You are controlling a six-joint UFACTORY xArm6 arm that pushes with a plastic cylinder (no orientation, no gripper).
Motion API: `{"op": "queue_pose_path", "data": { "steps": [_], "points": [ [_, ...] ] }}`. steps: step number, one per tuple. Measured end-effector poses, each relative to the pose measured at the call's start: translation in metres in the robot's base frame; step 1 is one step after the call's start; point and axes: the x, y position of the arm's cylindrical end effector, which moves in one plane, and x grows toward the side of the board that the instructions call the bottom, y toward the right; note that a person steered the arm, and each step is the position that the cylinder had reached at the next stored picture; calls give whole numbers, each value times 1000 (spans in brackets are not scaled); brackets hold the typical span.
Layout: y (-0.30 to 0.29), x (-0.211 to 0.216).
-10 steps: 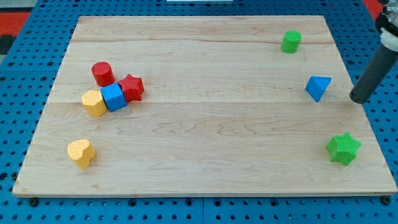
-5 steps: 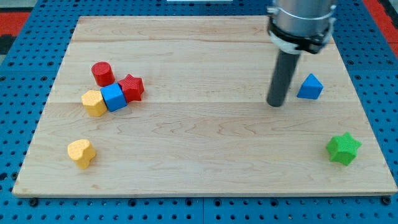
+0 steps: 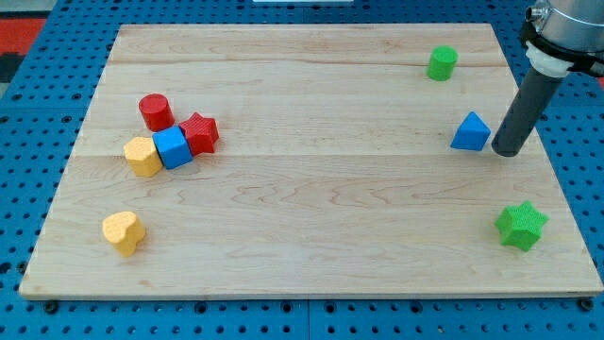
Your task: Move the blue triangle to the bottom right of the blue cube
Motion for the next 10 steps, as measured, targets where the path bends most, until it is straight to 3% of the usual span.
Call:
{"op": "queue_pose_path", "data": {
  "steps": [1,3,8,9,10],
  "points": [
    [-5,0],
    [-38,-40],
    [-119,-63],
    [-60,-65],
    [-56,-89]
  ]
}}
